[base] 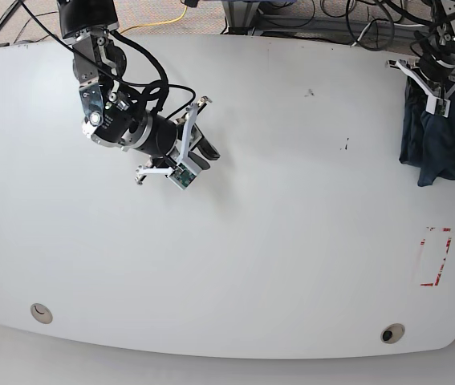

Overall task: Layout the t-shirt on the table in an organized manner, then fold the t-shirt properly
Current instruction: 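Release the bundle with the left gripper and lift it away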

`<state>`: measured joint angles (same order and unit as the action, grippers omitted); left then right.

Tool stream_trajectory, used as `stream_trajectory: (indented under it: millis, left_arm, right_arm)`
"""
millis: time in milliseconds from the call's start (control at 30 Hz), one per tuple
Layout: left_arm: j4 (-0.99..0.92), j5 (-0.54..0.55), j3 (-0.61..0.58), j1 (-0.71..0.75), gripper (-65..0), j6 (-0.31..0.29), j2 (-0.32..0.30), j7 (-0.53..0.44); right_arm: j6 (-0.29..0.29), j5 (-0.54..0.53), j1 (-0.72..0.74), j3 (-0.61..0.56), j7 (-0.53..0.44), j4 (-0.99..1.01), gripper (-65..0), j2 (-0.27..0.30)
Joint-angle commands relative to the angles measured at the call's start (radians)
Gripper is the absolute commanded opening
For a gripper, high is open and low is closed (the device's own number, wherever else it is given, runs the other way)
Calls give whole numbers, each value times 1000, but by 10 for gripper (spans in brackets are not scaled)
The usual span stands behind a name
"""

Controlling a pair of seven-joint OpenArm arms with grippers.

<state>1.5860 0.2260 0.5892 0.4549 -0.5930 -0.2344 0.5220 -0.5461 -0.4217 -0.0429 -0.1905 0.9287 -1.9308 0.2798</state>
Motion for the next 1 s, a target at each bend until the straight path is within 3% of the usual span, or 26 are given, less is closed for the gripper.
stream_trajectory:
  millis: [0, 333, 567, 967]
  left_arm:
    - [-20, -15, 31, -8, -650, 11, -32, 5]
    - [15, -12, 45, -9, -650, 9, -47, 7]
    - [78, -12, 16, -20, -650, 9, -1, 7]
    - [-11, -20, -42, -189, -650, 14, 7, 8]
  right_arm:
    - [-1, -12, 15, 4, -21, -22, -526, 5]
    - [-1, -12, 15, 1, -21, -22, -526, 3]
    - [-1, -12, 15, 1, -21, -22, -526, 3]
    - [-1, -13, 15, 0, -21, -22, -526, 3]
